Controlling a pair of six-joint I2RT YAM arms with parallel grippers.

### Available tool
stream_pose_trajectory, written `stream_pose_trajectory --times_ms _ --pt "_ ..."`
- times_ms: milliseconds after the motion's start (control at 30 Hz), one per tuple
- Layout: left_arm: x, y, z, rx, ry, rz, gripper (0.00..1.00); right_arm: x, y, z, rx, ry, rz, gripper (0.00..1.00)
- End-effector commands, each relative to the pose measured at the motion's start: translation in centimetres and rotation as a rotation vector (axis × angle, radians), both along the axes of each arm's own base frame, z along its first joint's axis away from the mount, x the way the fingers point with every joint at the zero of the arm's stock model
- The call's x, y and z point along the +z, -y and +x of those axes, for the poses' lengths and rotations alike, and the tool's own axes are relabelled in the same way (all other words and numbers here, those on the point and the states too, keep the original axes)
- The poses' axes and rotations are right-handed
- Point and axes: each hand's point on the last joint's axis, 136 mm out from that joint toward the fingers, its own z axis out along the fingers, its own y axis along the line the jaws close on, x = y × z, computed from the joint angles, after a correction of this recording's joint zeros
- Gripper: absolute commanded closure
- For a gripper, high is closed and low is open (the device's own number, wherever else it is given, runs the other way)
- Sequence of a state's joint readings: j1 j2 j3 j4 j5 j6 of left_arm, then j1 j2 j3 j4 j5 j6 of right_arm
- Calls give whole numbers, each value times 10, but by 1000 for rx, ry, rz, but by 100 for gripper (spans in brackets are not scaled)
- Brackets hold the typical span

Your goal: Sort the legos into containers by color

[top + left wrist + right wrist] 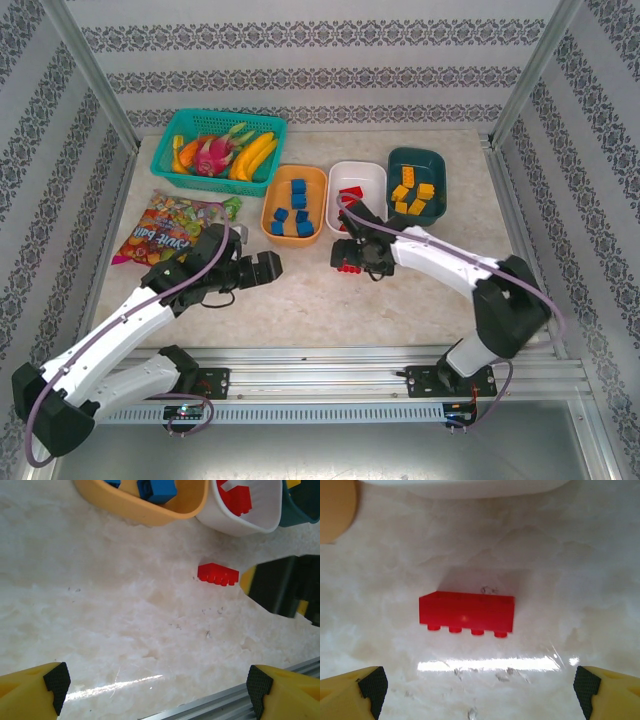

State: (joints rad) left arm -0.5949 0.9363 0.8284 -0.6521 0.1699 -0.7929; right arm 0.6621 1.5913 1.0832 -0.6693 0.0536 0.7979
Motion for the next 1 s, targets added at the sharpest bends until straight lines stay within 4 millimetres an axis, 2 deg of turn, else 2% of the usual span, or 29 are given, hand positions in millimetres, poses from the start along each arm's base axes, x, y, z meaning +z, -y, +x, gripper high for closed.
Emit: stream_pose_trajectory --times_ms 0,233,400,667,833,967 --pt "-3 -7 -7 22 -13 15 6 -8 -7 12 -21 2 -46 2" --pt "1 -10 -9 28 1 9 7 -32 -9 18 -43 -59 -114 4" --pt "2 -9 -10 21 -1 4 6 -44 -15 20 -42 -90 -123 11" --pt "4 -7 -8 20 7 -4 6 -57 -13 22 -50 -118 -167 21" --pt "8 -6 -7 19 11 -8 6 -54 -11 21 -47 -115 -170 35" --pt "16 -3 -5 12 28 -20 7 -30 -14 20 -20 -63 -160 39"
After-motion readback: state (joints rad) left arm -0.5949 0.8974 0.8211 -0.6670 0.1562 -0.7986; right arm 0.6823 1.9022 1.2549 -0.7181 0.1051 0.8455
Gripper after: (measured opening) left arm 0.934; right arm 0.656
